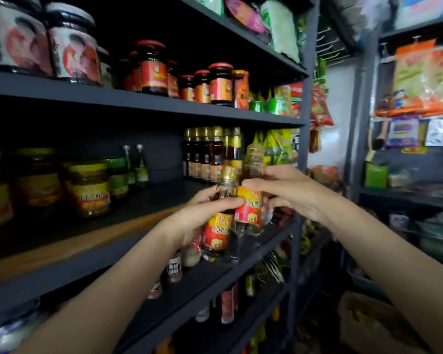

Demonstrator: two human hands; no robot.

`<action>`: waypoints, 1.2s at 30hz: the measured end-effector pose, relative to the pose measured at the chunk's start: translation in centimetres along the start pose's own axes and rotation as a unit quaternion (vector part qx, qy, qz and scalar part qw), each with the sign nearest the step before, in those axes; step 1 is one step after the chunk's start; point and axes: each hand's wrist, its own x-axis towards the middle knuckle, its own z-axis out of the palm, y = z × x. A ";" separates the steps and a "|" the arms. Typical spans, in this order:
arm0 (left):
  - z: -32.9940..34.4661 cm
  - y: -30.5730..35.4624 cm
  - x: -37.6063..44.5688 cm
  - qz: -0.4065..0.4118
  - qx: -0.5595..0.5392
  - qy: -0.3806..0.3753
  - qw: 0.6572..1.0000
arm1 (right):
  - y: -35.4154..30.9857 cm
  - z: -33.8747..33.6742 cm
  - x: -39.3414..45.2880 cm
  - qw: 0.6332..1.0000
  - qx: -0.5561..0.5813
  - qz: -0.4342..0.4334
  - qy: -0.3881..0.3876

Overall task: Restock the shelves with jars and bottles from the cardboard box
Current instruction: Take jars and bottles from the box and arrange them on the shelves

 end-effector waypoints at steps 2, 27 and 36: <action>-0.9 0.9 2.0 0.019 0.024 0.027 0.999 | -0.5 -0.8 3.1 1.000 -0.001 -0.012 -0.004; -0.6 1.2 18.6 0.054 0.432 0.413 0.800 | 8.2 -8.3 22.9 0.942 -0.109 -0.308 -0.076; 0.9 1.4 19.8 0.040 0.513 0.479 0.711 | 9.5 -11.1 24.4 0.934 -0.081 -0.335 -0.094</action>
